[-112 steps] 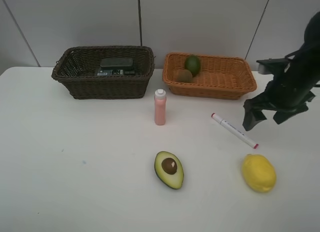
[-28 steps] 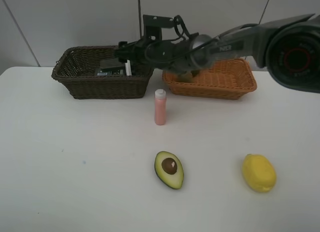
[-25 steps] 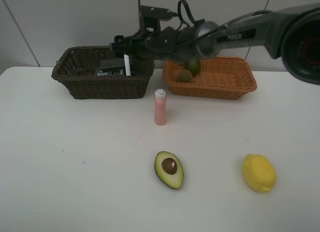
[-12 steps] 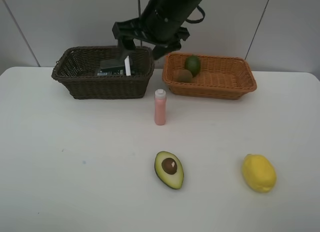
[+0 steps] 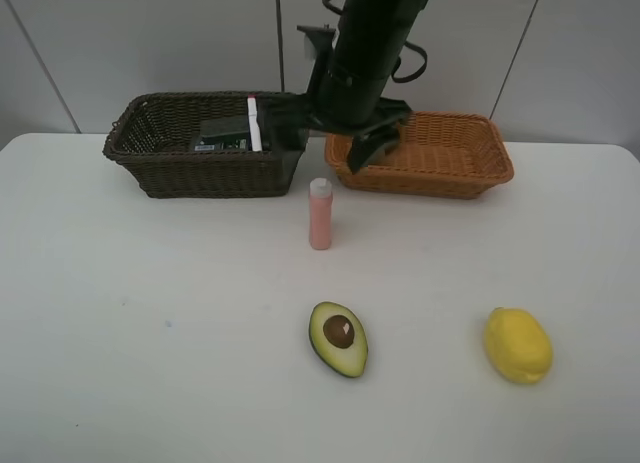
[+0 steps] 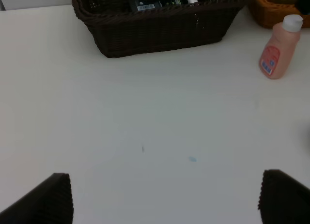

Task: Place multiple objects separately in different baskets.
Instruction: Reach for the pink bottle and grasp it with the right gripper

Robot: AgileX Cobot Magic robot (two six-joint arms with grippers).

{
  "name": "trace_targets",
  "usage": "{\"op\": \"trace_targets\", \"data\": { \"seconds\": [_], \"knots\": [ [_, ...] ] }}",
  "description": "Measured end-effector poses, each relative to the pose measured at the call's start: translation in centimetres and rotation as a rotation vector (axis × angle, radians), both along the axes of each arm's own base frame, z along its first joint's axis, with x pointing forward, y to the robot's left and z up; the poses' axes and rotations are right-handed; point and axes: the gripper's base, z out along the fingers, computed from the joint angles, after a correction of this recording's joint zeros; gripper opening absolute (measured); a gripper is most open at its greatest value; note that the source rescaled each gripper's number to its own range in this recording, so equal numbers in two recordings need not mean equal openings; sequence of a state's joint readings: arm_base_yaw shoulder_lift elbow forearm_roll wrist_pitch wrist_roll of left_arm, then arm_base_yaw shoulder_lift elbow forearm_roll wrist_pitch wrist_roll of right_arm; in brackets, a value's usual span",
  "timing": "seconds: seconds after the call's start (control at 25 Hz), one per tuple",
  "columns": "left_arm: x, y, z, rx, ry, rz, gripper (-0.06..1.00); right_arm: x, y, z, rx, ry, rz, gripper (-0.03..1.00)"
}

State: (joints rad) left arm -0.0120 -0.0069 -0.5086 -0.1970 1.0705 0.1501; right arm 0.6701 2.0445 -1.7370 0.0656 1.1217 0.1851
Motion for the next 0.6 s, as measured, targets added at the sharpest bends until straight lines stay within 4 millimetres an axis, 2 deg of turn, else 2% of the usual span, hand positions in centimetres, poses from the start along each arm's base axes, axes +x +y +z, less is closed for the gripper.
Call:
{"op": "trace_targets", "data": {
  "seconds": [0.28, 0.6],
  "knots": [
    [0.0, 0.0, 0.0, 0.0, 0.0, 0.0, 1.0, 1.3, 0.5, -3.6, -0.053, -0.009, 0.01, 1.0],
    [0.0, 0.0, 0.0, 0.0, 0.0, 0.0, 1.0, 2.9, 0.4, -6.5, -0.098, -0.071, 0.027, 1.0]
  ]
}}
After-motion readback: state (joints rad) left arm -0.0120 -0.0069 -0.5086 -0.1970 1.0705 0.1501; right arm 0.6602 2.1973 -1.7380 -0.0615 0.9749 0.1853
